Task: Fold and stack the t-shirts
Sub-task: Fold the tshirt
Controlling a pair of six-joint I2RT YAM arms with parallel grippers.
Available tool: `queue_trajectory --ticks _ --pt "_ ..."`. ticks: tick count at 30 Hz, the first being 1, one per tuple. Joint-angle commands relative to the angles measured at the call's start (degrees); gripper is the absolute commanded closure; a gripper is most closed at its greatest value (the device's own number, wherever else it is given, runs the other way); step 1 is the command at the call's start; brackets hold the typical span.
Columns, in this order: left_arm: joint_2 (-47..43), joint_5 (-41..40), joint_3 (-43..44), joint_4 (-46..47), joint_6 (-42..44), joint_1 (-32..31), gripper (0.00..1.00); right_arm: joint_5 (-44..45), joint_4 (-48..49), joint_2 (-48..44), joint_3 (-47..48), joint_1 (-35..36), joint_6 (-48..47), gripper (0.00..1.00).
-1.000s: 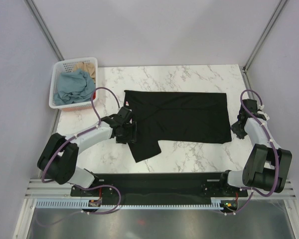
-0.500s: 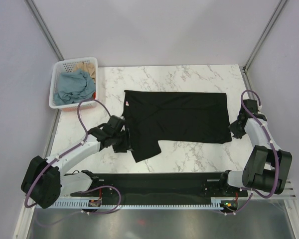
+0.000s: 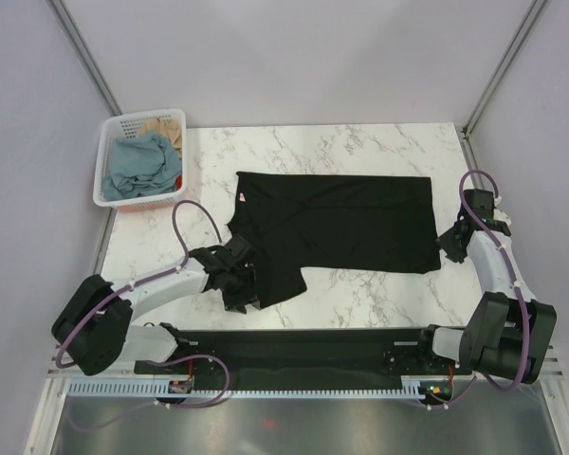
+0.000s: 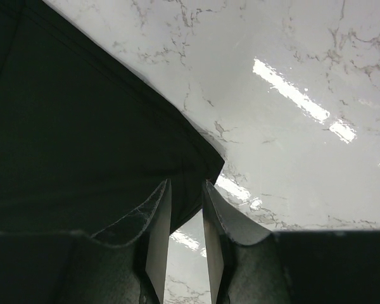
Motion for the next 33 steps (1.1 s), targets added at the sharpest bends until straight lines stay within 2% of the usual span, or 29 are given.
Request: queue_trajectory --ticks 1,6,12,26,28,29,30,33 --pt "3.92 -1.49 3.68 -3.85 -19.54 -2.23 0.50 0.86 0.69 -2.43 -1.05 -0.03 -1.33 0.66" --pt "9.37 -5.03 8.08 -6.67 -19.99 -4.00 0.50 1.04 1.30 -3.93 -1.93 0.06 -1.86 0.66" --pt "12.19 -7.65 8.17 -7.47 -21.92 -4.88 0.51 1.12 1.22 -5.42 -2.37 -0.03 -2.83 0.66" --pt "16.94 -12.76 11.95 -8.52 -19.11 -4.88 0.61 -0.71 1.74 -7.53 -4.30 -0.03 -2.91 0.66" --pt "16.59 -13.38 12.13 -8.52 -17.89 -4.88 0.69 -1.86 2.09 -7.62 -5.09 0.06 -3.26 0.65" --pt "16.24 -13.38 12.30 -8.52 -17.36 -4.88 0.74 -3.08 2.01 -7.36 -5.36 -0.03 -3.35 0.65" --pt "16.06 -13.55 12.48 -8.52 -16.83 -4.88 0.84 -3.70 2.01 -7.10 -5.62 -0.03 -3.35 0.64" --pt "14.39 -14.17 12.83 -8.52 -15.51 -4.97 0.98 -6.34 0.69 -4.99 -6.41 -0.03 -2.30 0.64"
